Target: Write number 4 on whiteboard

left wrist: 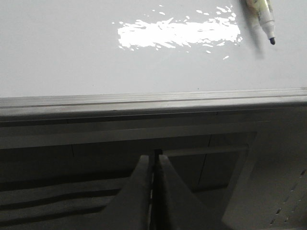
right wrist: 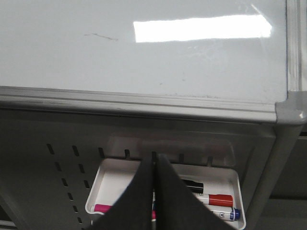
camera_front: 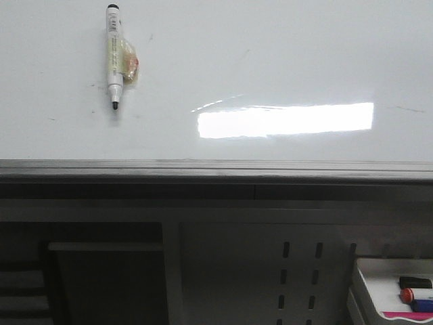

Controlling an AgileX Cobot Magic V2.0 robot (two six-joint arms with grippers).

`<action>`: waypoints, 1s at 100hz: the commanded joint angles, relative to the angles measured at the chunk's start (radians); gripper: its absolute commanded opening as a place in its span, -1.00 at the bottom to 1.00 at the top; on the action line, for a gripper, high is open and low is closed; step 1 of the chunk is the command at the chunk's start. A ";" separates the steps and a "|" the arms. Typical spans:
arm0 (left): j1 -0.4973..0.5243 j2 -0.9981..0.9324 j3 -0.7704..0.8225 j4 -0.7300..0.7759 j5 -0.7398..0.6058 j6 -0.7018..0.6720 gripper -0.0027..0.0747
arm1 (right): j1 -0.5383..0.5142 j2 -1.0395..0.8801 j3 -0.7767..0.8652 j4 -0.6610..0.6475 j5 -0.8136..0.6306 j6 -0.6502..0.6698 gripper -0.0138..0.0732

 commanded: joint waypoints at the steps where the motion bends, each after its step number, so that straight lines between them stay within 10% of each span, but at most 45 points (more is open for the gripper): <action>1: 0.002 -0.025 0.035 -0.017 -0.042 -0.009 -0.98 | -0.001 -0.017 0.019 -0.012 -0.018 -0.002 -0.83; 100: 0.002 -0.025 0.035 -0.017 -0.042 -0.009 -0.98 | -0.001 -0.017 0.019 -0.012 -0.058 -0.002 -0.83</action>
